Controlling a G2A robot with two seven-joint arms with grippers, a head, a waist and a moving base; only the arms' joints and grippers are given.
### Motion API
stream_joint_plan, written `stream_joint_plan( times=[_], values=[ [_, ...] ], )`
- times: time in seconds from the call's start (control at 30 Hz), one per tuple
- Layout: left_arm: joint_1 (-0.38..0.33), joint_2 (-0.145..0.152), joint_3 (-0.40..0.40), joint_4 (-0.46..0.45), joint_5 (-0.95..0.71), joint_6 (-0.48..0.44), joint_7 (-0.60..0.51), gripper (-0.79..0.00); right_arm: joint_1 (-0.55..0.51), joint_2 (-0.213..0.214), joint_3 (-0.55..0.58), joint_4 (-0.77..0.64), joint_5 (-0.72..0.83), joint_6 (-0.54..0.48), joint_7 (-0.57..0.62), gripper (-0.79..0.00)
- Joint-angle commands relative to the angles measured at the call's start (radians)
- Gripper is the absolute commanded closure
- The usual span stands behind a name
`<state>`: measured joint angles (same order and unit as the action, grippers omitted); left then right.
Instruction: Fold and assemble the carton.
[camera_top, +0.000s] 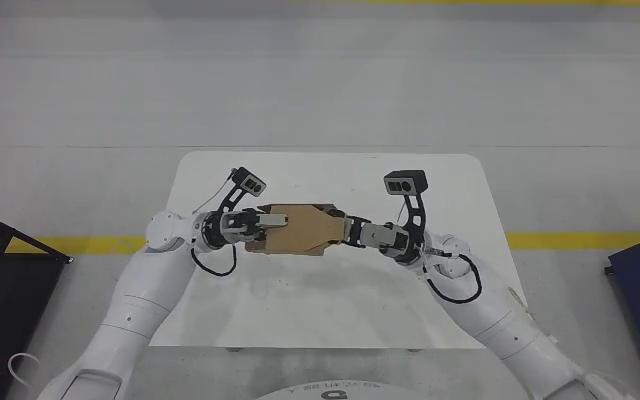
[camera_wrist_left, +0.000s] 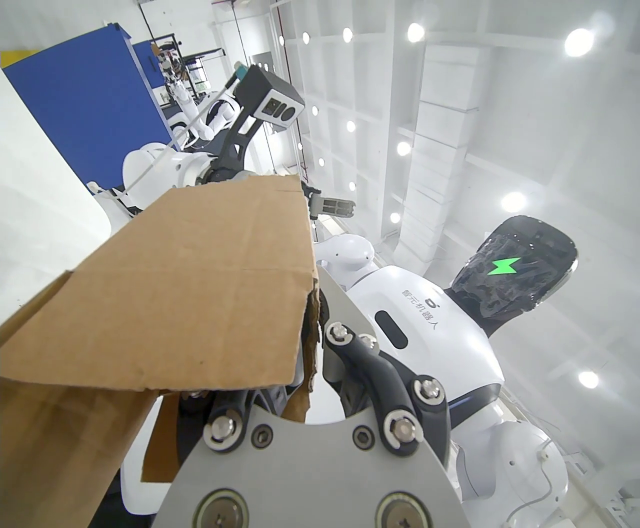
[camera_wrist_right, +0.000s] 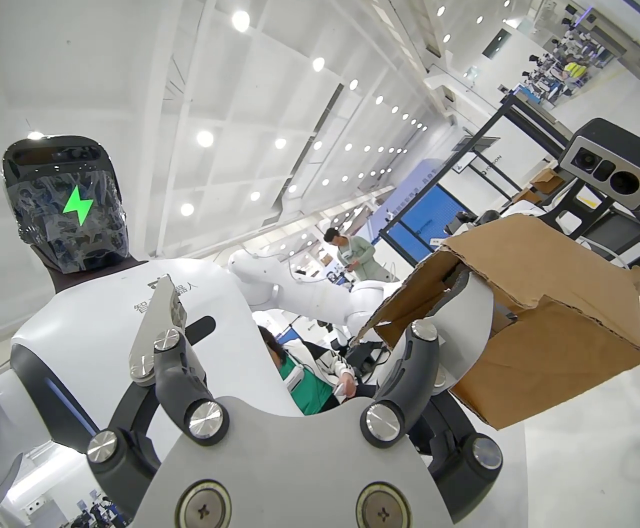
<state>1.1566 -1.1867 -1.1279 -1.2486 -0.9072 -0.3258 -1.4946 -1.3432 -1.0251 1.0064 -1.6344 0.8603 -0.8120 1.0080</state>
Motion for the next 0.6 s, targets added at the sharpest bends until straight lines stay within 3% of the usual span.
stream_joint_plan(
  times=[0.0,0.57],
  values=[
    [0.001,-0.002,-0.003,-0.002,0.000,0.000,0.000,0.000,0.002,-0.002,0.003,0.005,0.005,-0.002,-0.002,-0.785],
    [0.005,-0.013,-0.003,-0.014,0.029,0.041,-0.041,0.000,-0.031,-0.006,0.097,0.028,-0.001,-0.069,-0.069,-0.785]
  ],
)
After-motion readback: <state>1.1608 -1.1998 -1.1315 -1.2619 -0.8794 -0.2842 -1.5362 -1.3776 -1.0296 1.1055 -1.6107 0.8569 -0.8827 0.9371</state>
